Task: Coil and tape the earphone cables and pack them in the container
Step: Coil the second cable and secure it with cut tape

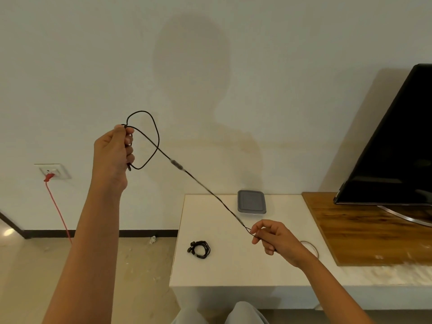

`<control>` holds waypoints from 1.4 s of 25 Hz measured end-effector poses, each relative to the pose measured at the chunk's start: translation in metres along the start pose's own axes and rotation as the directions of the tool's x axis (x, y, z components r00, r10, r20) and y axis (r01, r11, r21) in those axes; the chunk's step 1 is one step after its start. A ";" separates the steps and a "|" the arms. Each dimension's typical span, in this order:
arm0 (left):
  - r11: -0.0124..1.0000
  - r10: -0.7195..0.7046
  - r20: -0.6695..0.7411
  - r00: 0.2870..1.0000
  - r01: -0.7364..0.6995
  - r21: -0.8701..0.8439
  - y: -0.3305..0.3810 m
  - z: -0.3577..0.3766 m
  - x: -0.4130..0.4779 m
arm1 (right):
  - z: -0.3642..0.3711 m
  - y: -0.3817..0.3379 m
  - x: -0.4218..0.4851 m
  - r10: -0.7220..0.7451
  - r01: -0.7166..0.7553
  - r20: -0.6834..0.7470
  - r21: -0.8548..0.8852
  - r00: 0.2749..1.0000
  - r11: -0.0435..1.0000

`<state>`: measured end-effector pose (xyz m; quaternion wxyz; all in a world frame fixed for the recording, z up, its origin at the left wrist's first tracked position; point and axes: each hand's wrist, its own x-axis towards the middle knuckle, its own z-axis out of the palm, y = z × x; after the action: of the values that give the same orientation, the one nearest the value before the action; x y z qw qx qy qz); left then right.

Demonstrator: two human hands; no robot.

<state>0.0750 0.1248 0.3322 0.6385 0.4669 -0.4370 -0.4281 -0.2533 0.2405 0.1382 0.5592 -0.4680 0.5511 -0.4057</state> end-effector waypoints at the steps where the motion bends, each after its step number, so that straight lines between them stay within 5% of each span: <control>1: 1.000 0.001 0.000 1.000 -0.001 0.007 0.000 -0.001 0.001 | -0.001 0.002 0.001 0.005 -0.005 0.005 -0.034 1.000 0.999; 7: 1.000 -0.010 -0.007 1.000 0.010 0.003 -0.006 -0.005 0.000 | -0.001 0.002 0.001 0.016 -0.010 0.033 -0.182 0.999 0.983; 12: 1.000 -0.020 -0.017 1.000 0.020 0.013 -0.008 -0.007 0.001 | 0.001 0.004 0.003 0.066 -0.064 0.026 -0.059 0.997 0.996; 16: 1.000 -0.022 -0.015 1.000 0.022 0.021 -0.010 -0.007 0.000 | 0.002 0.007 0.005 0.091 -0.091 -0.004 -0.156 0.996 0.984; 24: 0.999 -0.033 -0.003 0.999 0.033 0.041 -0.020 -0.011 0.001 | -0.005 0.012 0.010 0.004 -0.021 -0.059 -0.291 0.998 0.956; 31: 0.997 -0.054 -0.016 0.998 0.055 0.055 -0.030 -0.014 0.003 | -0.008 0.024 0.012 0.068 -0.024 0.105 -0.372 0.992 0.928; 35: 0.989 -0.093 -0.008 0.996 0.094 0.115 -0.044 -0.018 0.005 | -0.013 0.040 0.019 0.095 -0.067 0.045 -0.429 0.994 0.901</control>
<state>0.0876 0.1157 0.2868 0.5904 0.5234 -0.4376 -0.4312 -0.2674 0.2306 0.0953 0.4772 -0.5686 0.6271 -0.2362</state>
